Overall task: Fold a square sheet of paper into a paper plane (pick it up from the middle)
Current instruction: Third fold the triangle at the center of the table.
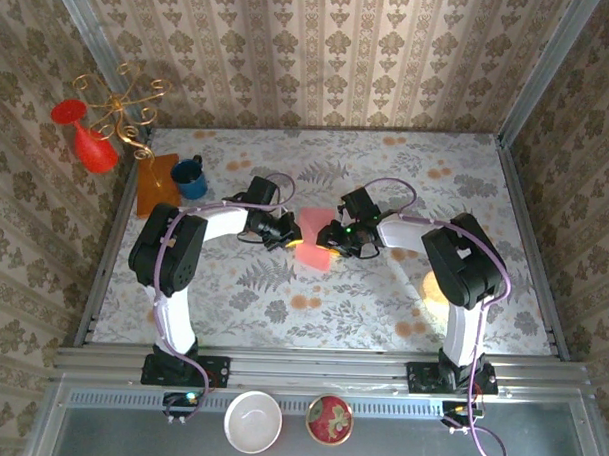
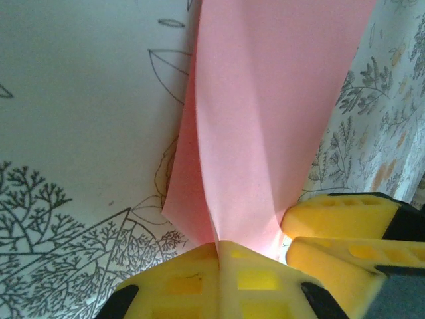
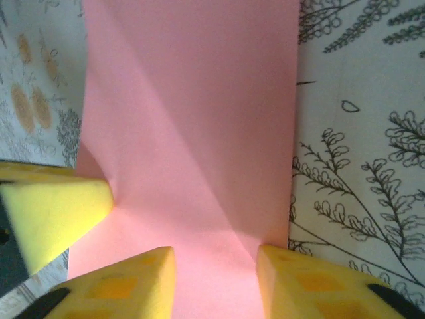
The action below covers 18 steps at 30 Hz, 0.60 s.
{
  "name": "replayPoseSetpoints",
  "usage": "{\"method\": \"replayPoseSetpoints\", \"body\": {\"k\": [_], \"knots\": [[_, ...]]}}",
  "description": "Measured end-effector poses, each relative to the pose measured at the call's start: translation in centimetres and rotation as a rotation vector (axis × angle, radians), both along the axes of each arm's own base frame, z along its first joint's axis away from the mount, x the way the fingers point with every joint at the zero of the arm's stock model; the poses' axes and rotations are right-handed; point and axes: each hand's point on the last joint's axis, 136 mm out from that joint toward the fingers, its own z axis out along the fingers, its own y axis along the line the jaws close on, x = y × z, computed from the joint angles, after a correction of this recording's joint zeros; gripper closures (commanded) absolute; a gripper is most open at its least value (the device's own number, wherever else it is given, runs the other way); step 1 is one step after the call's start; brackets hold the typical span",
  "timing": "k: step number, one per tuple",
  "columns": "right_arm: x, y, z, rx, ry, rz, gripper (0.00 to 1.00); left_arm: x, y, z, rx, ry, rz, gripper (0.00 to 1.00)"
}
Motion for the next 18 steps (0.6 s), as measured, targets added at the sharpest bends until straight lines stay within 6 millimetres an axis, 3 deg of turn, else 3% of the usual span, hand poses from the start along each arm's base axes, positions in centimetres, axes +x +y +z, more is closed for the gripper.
{"method": "replayPoseSetpoints", "body": {"k": [5,11,18], "knots": [[0.2,-0.8,3.0,-0.036,-0.151,0.055,0.35,0.1,0.1,0.1,0.001,0.008,0.023,0.97],[-0.4,-0.4,7.4,-0.086,-0.425,0.173,0.31,0.5,0.8,0.5,-0.009,0.024,0.091,0.97],[-2.7,2.4,7.1,-0.195,-0.637,0.393,0.32,1.5,2.7,0.7,-0.013,0.054,0.193,0.97]]}}
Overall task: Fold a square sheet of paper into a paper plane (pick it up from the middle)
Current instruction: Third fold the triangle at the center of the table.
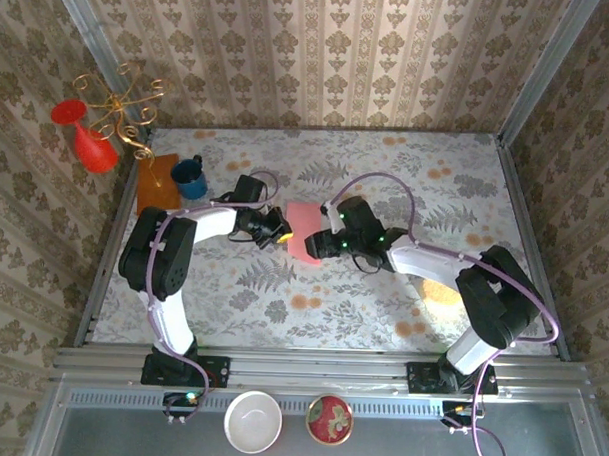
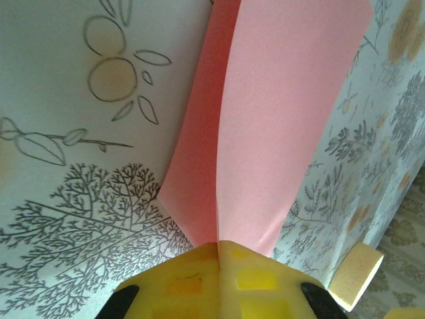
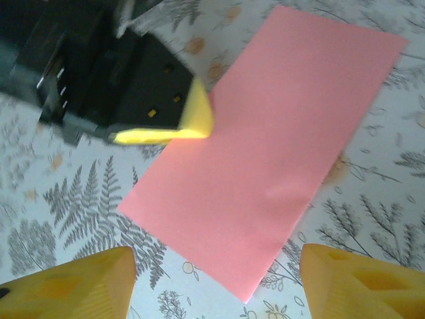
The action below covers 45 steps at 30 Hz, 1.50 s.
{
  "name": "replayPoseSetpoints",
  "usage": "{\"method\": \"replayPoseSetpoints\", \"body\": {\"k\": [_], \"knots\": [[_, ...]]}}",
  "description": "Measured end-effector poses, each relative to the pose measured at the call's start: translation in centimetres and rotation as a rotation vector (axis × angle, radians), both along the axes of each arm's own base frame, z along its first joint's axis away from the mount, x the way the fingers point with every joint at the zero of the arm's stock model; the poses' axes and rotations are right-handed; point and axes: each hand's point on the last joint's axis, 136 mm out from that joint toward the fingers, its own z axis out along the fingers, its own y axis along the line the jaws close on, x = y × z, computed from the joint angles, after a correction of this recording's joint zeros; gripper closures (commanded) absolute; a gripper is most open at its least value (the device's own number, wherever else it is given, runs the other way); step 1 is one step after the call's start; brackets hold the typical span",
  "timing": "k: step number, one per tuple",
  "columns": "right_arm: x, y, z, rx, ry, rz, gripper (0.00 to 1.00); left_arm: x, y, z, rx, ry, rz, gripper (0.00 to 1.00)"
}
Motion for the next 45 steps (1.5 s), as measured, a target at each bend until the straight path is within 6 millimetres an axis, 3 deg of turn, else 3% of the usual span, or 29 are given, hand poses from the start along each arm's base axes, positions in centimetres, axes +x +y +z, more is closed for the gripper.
{"method": "replayPoseSetpoints", "body": {"k": [7,16,29,38,42,45], "knots": [[-3.3,2.6,-2.4,-0.144,-0.205,0.236,0.33,-0.2,0.0,0.4,-0.015,0.017,0.032,0.98],[-2.7,4.1,-4.9,-0.315,-0.390,0.341,0.37,-0.7,0.2,-0.1,-0.028,0.055,0.070,0.98],[-0.5,4.8,-4.3,-0.380,-0.522,0.343,0.57,-0.6,-0.1,0.2,-0.057,0.063,0.087,0.98],[-0.1,4.8,-3.9,-0.391,-0.550,0.336,0.77,-0.7,0.0,0.3,-0.060,0.062,0.090,0.96],[-0.2,4.8,-3.9,-0.395,-0.549,0.340,0.85,-0.7,0.0,0.7,-0.064,0.053,0.090,0.91],[-0.2,4.8,-4.0,-0.390,-0.545,0.340,0.94,-0.7,0.0,1.0,-0.067,0.050,0.093,0.80]]}}
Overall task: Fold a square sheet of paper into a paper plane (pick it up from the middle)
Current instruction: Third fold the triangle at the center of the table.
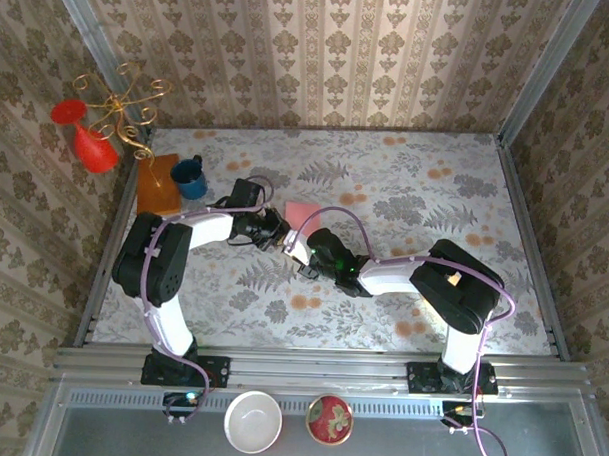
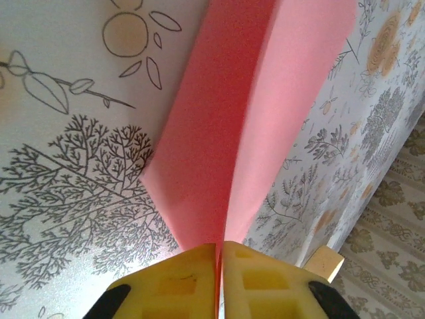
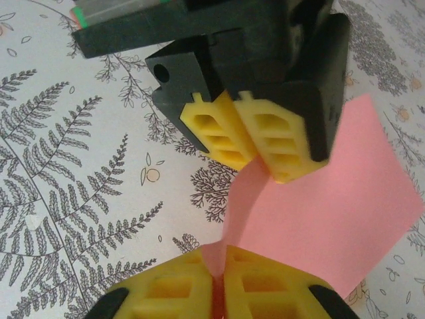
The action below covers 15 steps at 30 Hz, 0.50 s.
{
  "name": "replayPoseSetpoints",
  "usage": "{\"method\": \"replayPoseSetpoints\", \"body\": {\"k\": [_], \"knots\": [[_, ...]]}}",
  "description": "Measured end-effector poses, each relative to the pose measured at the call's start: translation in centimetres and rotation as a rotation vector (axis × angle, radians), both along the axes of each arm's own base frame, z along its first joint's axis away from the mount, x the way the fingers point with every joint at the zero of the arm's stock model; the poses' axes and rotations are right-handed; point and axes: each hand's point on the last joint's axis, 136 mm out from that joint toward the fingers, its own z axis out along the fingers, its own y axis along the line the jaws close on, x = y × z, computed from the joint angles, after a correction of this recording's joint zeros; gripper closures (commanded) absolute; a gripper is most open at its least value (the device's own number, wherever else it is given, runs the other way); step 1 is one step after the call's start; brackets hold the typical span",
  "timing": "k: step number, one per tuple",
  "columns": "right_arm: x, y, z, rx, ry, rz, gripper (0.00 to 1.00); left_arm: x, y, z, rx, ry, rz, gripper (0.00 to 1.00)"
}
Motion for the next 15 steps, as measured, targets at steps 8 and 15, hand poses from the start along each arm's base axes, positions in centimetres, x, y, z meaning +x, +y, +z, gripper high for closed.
{"method": "replayPoseSetpoints", "body": {"k": [8,15], "knots": [[-1.2,0.1,0.4,0.056,0.086,0.033,0.97,0.7,2.9,1.2,0.020,-0.044,0.070,0.62],[-2.2,-0.4,0.8,0.146,0.186,0.035,0.95,1.3,3.8,2.7,0.032,-0.109,0.080,0.60]]}}
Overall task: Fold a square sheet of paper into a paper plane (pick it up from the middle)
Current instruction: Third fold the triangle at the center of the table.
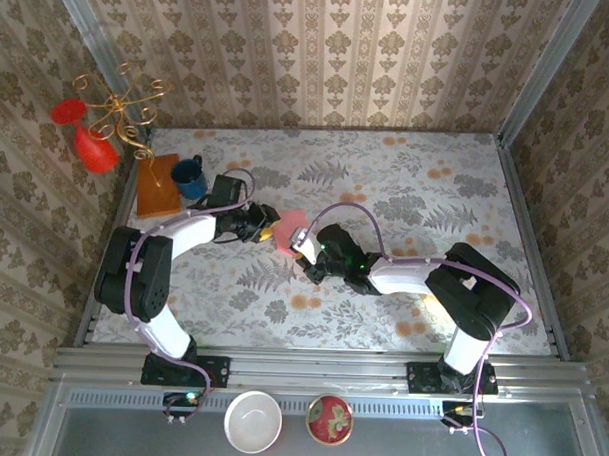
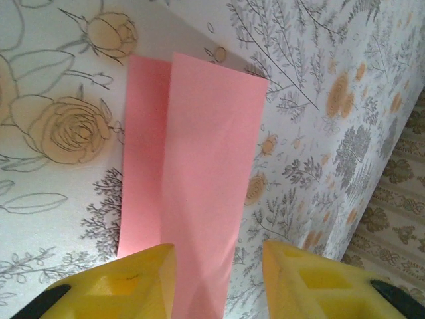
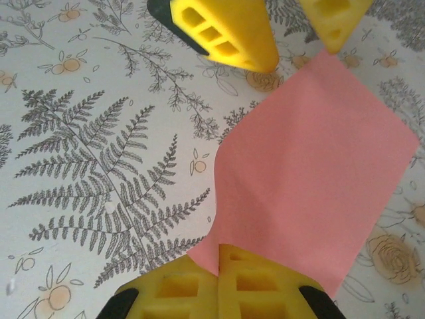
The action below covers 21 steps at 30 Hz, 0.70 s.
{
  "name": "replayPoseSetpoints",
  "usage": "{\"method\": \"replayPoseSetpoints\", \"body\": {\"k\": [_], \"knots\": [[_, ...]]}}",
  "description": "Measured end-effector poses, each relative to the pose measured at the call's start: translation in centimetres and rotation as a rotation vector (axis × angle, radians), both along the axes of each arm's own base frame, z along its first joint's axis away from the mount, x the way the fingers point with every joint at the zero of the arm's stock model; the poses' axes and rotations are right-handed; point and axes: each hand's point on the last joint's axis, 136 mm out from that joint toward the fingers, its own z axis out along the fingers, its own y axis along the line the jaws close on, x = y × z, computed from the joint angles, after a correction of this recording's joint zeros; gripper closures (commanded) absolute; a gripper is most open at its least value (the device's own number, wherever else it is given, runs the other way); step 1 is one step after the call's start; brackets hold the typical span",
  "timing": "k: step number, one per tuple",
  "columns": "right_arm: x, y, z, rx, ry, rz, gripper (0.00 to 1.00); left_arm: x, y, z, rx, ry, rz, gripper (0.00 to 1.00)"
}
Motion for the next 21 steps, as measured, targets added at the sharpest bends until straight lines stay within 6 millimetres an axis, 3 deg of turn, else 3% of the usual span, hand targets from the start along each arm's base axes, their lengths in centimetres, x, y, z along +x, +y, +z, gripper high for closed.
{"method": "replayPoseSetpoints", "body": {"k": [9,13,17,21], "knots": [[-1.0,0.2,-0.5,0.025,0.073,0.020,0.92,0.1,-0.9,1.6,0.042,-0.081,-0.066,0.59],[-1.2,0.1,-0.7,0.020,0.083,0.026,0.90,0.6,-3.3,1.9,0.058,-0.097,-0.146,0.60],[-1.4,0.0,-0.9,0.011,0.091,0.028,0.87,1.1,-5.3,0.6,0.082,-0.079,-0.213,0.63],[-1.4,0.0,-0.9,0.009,0.090,0.029,0.84,0.8,-5.2,-2.2,0.132,-0.008,-0.237,0.66]]}}
